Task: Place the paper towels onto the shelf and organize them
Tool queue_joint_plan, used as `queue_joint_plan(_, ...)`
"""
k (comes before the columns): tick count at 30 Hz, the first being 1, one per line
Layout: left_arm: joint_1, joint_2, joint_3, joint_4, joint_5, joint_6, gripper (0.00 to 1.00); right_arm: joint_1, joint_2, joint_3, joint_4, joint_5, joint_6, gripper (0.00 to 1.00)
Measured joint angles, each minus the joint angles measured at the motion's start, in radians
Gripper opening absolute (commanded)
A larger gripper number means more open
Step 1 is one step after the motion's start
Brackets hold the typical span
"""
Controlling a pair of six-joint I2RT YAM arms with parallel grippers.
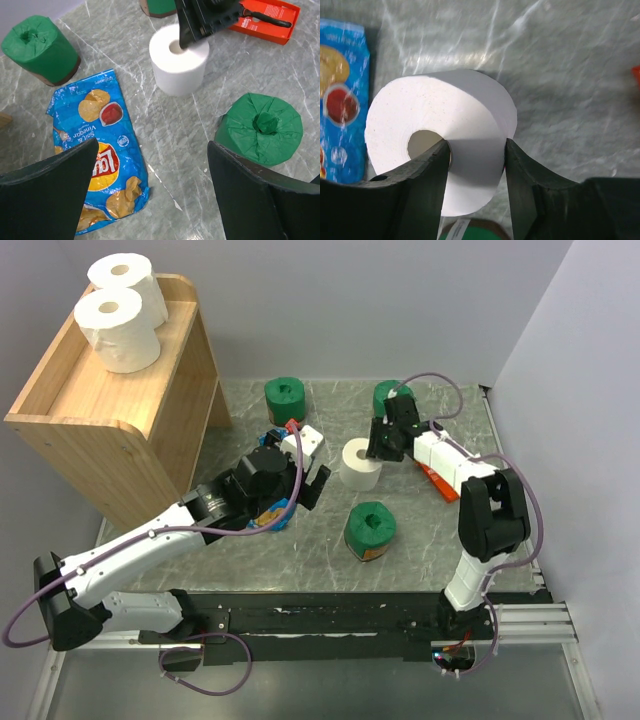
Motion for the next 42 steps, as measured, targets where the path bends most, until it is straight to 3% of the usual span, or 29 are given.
queue_joint_plan(11,-0.011,-0.015,-0.010,0.015,-0.022,0.005,0.96,0.267,-0.121,-0.127,-0.031,-0.040,0.002,0.45)
queue_joint_plan(20,-0.067,-0.015,-0.010,0.013,-0.057,0.018,0.96,0.330,-0.142,-0.142,-0.024,-0.021,0.031,0.75)
queue_joint_plan(21,-0.077,-0.014,-0.010,0.010,-0.061,0.018,0.96,0.330,-0.152,-0.142,-0.026,-0.019,0.032,0.88)
queue_joint_plan(22,-0.088,-0.011,-0.010,0.005,-0.066,0.016,0.97,0.330,-0.171,-0.144,-0.029,-0.017,0.033,0.89)
queue_joint_plan(28,-0.116,0.066,0.013,-0.036,-0.068,-0.018,0.98,0.309,-0.357,-0.187,-0.047,0.045,0.046,0.88)
queue_joint_plan(32,-0.116,0.171,0.079,-0.094,-0.068,-0.055,0.99,0.209,-0.500,-0.250,-0.048,0.063,0.058,0.86)
queue_joint_plan(37,-0.114,0.331,0.191,-0.153,-0.064,-0.093,0.92,0.110,-0.652,-0.357,-0.058,0.079,0.060,0.85)
queue_joint_plan(42,-0.090,0.475,0.285,-0.211,-0.028,-0.136,0.88,0.102,-0.789,-0.435,-0.063,0.084,0.058,0.84)
